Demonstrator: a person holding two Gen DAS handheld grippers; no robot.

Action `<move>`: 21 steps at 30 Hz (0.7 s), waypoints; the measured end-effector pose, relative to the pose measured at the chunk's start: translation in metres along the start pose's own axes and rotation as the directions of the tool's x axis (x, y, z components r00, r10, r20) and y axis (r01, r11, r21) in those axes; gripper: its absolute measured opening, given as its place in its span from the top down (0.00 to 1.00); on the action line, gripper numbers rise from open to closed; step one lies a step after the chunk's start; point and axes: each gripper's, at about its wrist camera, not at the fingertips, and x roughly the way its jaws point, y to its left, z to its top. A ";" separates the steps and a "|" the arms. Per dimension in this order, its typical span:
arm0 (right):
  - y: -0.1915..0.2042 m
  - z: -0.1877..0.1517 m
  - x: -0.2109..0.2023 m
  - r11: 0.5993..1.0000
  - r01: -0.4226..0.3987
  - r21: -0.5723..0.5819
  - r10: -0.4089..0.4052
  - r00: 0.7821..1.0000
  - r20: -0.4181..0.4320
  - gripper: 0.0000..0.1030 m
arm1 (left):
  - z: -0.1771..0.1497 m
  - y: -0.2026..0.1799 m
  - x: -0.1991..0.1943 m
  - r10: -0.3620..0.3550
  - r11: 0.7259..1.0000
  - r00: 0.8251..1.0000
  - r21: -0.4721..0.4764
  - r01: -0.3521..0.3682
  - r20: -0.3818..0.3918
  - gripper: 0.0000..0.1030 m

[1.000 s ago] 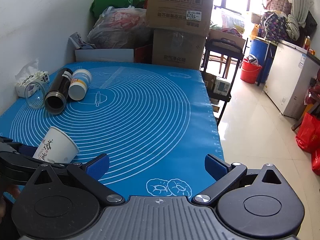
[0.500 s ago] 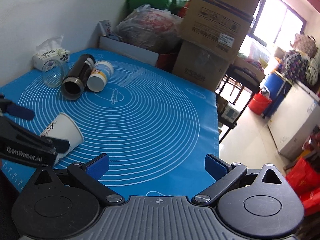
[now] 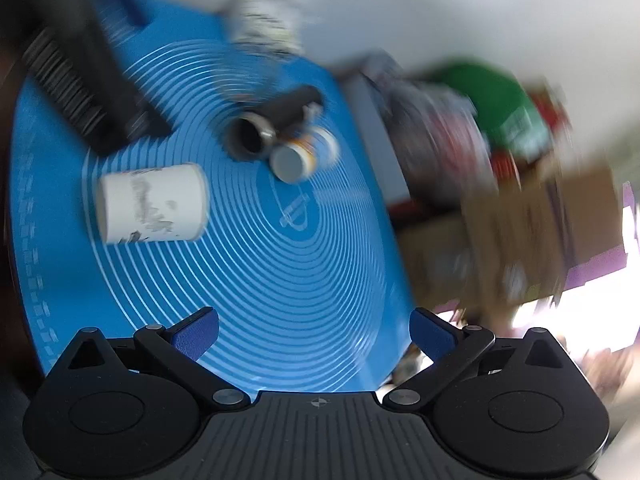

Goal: Flip cup upside down
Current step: 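Grasp the cup with the rolled right tool while the left tool opens and releases it, then rotate the held cup with the right tool so its rim faces down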

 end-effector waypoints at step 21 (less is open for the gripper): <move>0.129 0.017 0.034 0.257 0.170 -0.951 0.066 0.979 0.193 0.00 | -0.033 0.076 0.028 0.106 0.990 0.993 -0.083 -0.110 -0.048 0.11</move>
